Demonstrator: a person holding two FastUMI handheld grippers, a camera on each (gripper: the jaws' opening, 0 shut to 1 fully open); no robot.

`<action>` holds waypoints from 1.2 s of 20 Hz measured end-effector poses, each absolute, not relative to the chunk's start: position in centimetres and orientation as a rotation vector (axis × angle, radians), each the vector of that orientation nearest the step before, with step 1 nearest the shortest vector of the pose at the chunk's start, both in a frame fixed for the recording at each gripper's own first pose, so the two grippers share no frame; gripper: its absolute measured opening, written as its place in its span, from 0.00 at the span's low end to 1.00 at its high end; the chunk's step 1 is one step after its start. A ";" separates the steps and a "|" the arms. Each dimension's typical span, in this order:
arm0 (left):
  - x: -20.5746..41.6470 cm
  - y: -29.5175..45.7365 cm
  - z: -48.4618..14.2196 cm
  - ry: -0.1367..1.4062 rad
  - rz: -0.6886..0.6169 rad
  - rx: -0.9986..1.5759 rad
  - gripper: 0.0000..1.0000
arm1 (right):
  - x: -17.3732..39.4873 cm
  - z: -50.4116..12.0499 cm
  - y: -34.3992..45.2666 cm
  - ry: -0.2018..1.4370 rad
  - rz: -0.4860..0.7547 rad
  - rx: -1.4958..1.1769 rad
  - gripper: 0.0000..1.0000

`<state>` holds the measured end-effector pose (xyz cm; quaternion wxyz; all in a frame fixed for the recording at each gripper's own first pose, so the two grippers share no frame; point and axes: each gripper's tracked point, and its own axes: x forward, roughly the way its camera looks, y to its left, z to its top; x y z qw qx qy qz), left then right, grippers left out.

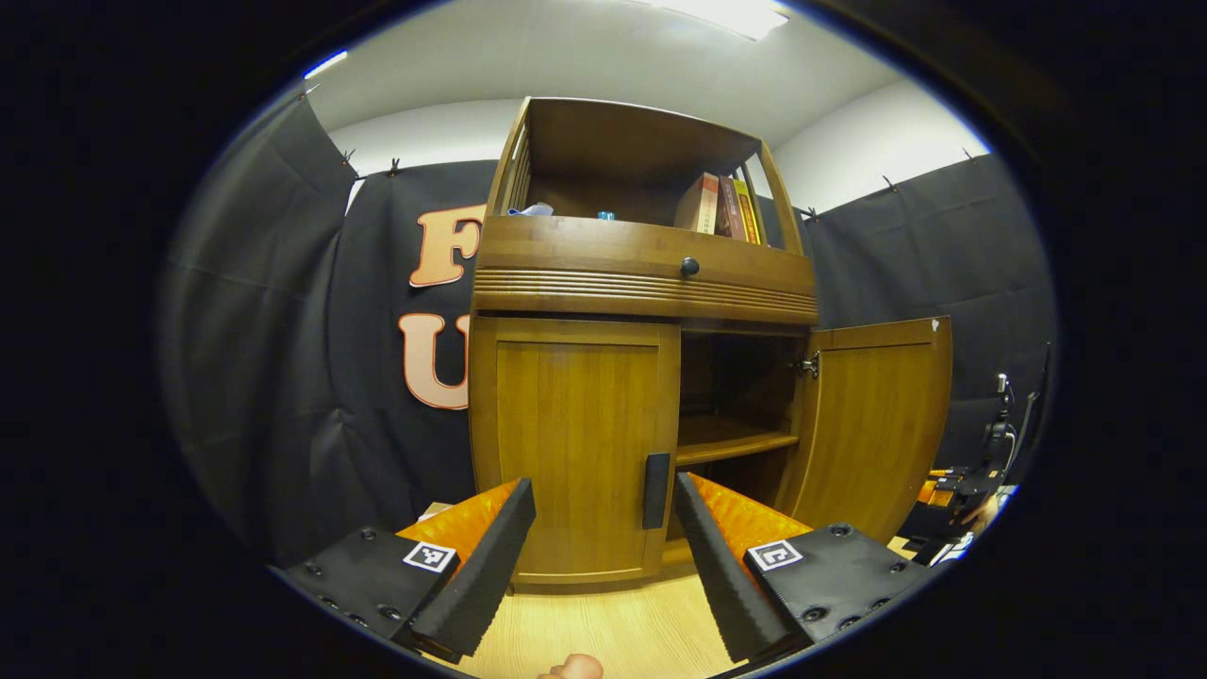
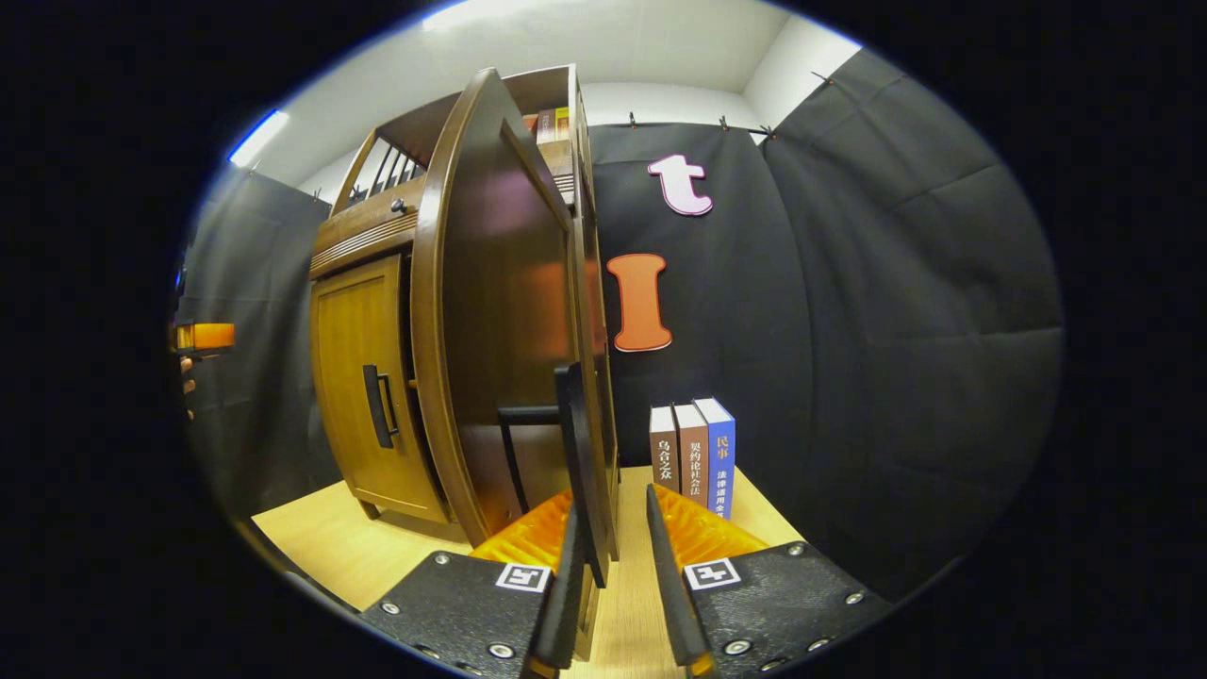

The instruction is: Open the right door of the double-door shoe cabinet with the right hand, and open the left door with the left hand.

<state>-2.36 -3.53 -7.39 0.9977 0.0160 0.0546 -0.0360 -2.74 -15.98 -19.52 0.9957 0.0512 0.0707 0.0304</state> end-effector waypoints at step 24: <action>7.0 -10.1 -17.4 0.085 -0.103 0.061 0.96 | -7.6 -18.4 -18.5 0.115 -0.155 0.052 0.40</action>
